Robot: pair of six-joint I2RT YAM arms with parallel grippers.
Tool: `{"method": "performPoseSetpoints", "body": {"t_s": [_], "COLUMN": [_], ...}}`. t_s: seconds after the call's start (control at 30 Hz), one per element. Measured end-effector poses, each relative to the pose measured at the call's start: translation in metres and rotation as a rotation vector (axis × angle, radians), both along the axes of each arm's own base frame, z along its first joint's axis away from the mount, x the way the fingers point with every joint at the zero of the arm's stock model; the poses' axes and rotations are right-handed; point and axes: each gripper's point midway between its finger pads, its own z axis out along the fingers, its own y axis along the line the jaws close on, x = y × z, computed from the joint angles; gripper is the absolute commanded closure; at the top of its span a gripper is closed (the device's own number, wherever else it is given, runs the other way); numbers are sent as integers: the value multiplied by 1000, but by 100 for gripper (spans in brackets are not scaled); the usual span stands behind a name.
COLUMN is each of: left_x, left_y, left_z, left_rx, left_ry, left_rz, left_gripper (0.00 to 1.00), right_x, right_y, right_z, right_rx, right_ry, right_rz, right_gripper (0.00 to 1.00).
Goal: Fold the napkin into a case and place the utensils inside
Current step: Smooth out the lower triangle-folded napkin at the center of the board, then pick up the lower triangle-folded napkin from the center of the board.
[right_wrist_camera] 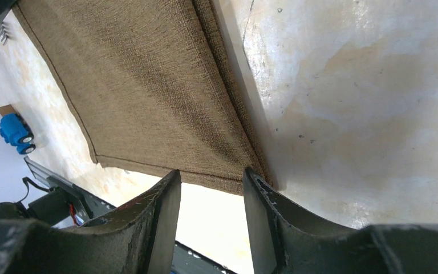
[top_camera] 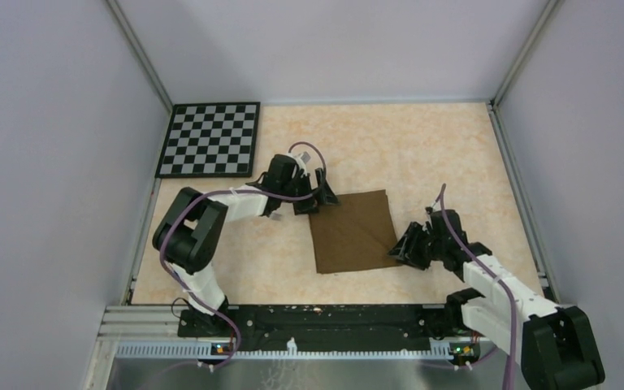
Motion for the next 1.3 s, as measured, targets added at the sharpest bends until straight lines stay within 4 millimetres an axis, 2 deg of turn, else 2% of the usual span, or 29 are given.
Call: {"method": "performPoseSetpoints", "body": {"t_s": [0.07,0.13,0.27,0.33,0.37,0.4,0.47,0.53,0.6,0.67,0.73,0.8,0.87,0.97,1.03,1.13,1.3], "left_x": [-4,-7,-12,-16,-17,-19,-19,-21,-24,-30,-39,-49,-59,-71,-76,-78,-80], "left_y": [4,10,27,40,49,56,77,99,122,146,166,184,200,215,221,224,225], "left_z": [9,28,93,126,141,152,171,179,180,179,182,191,208,229,235,231,214], "left_rx": [11,20,18,17,21,25,51,94,151,211,253,273,268,240,233,248,286], "left_ry": [-6,-37,-192,-278,-322,-352,-414,-445,-458,-471,-498,-539,-595,-663,-683,-677,-641], "left_rz": [4,15,57,88,112,133,196,269,349,435,506,569,631,695,719,725,708], "left_gripper": [1,1,1,1,1,1,1,1,1,1,1,1,1,1,1,1,1], "right_x": [3,11,32,39,43,47,51,49,42,29,8,-13,-26,-33,-34,-34,-33], "right_y": [-1,-5,-18,-19,-18,-13,10,45,89,128,150,162,170,186,196,200,188], "right_z": [0,1,7,19,27,36,62,85,94,82,62,40,26,16,12,10,7], "right_rx": [-10,-30,-124,-161,-182,-193,-221,-247,-267,-291,-320,-377,-433,-496,-533,-588,-662], "right_ry": [7,13,17,-13,-38,-65,-141,-187,-195,-166,-106,-26,30,58,55,49,63], "right_rz": [-2,-12,-9,24,46,77,190,337,491,615,700,764,799,816,818,815,801], "right_gripper": [55,54,54,50,45,41,39,38,38,38,39,42,44,46,46,46,46]}}
